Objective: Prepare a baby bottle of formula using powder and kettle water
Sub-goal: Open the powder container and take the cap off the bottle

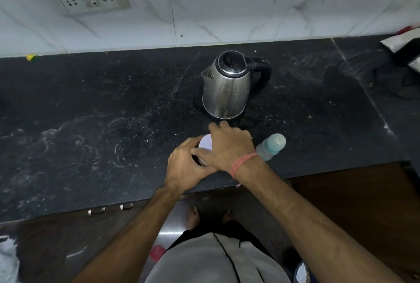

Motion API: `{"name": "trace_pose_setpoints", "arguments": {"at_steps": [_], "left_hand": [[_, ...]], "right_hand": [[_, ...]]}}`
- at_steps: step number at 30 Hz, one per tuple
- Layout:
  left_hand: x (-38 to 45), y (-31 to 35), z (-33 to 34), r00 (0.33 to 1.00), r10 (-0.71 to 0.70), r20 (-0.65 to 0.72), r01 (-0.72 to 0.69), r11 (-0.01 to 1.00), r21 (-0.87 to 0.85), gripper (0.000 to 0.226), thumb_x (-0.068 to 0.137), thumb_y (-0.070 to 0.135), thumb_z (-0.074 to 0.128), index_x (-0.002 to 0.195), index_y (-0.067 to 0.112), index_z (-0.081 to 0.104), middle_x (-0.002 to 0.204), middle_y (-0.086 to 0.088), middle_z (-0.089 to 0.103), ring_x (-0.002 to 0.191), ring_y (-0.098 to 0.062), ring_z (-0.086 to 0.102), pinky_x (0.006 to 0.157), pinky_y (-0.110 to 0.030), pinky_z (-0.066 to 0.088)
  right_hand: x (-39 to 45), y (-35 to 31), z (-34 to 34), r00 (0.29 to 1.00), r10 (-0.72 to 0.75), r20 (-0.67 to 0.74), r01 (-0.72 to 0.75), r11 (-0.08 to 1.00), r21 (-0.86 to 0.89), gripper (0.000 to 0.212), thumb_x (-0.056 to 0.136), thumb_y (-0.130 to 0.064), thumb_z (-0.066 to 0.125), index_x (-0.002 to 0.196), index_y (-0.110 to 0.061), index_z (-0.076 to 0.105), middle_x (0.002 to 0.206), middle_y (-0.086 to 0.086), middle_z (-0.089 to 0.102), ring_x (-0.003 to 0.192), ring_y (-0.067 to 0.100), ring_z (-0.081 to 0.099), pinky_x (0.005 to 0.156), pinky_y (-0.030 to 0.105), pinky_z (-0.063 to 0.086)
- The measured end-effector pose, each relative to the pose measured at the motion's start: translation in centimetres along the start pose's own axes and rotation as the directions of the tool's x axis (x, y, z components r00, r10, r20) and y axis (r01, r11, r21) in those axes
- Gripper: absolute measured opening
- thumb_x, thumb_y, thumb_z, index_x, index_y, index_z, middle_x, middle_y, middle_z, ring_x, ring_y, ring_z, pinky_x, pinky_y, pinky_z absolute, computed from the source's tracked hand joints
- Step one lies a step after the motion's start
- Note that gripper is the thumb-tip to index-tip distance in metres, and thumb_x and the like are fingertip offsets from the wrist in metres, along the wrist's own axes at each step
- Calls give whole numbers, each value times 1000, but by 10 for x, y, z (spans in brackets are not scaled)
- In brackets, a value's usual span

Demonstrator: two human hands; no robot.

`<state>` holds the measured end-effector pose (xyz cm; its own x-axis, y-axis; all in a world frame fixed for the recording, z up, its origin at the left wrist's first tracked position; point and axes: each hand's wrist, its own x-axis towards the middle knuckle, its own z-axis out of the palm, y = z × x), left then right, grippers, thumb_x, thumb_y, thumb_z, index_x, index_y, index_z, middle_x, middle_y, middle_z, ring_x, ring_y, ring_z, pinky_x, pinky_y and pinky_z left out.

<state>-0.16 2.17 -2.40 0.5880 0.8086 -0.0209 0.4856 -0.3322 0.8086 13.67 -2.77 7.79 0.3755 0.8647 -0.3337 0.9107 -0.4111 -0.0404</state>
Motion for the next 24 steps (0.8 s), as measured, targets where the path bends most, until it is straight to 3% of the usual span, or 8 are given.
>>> {"name": "trace_pose_setpoints", "arguments": {"at_steps": [3,6,9,11,15,18,21,24], "left_hand": [[-1,-1,1,1000,8,-6,-9,1000,-12,82,65,60,100,138,42,69,119,24,72,110,3,68,91,-26,58],[0,-1,0,1000,-9,2,9,1000,-30,84,61,64,100,135,37,70,119,23,72,110,3,68,91,-26,58],[3,-2,1,1000,-15,8,15,1000,-17,76,63,60,98,129,35,70,116,22,72,104,0,70,87,-33,62],[3,-4,2,1000,-19,20,20,999,-36,72,67,57,96,130,35,69,117,23,72,105,-1,71,87,-38,63],[1,-7,3,1000,-12,12,12,1000,-25,84,64,61,98,139,36,68,120,24,70,108,0,69,90,-35,62],[0,-5,1,1000,-18,16,19,999,-51,86,63,59,99,141,39,67,120,25,69,110,1,69,91,-34,62],[2,-7,1,999,-34,29,36,998,-60,83,61,57,101,135,36,70,117,24,70,108,-1,69,90,-37,62],[0,-7,2,999,-41,22,43,996,-73,78,59,59,104,125,33,71,111,22,70,102,-1,70,85,-36,62]], "right_hand": [[-1,-6,2,998,14,-63,-14,1000,-6,76,91,-77,63,138,-17,57,132,9,60,113,33,67,80,42,38],[4,-2,1,995,-102,-13,103,992,75,66,86,-50,80,139,-19,54,134,7,55,119,33,62,84,41,47],[8,9,-4,926,-358,119,322,913,249,83,78,-31,88,149,-30,45,144,-2,51,131,25,49,104,41,48],[7,13,-6,903,-420,94,349,842,411,83,82,-35,83,155,-33,43,155,-8,46,141,21,44,116,41,42],[9,10,-5,973,-219,68,215,975,64,89,89,-63,72,161,-26,36,159,3,41,142,32,46,109,51,46],[11,7,-8,988,-119,97,122,992,-25,82,87,-71,71,147,-17,51,143,9,51,125,35,58,94,47,47],[11,5,-9,976,-205,75,203,979,28,64,87,-54,77,137,-16,60,131,9,59,119,32,63,86,41,44],[13,9,-7,923,-371,98,371,928,24,69,81,-41,87,140,-18,58,132,4,57,126,28,56,90,39,48]]}}
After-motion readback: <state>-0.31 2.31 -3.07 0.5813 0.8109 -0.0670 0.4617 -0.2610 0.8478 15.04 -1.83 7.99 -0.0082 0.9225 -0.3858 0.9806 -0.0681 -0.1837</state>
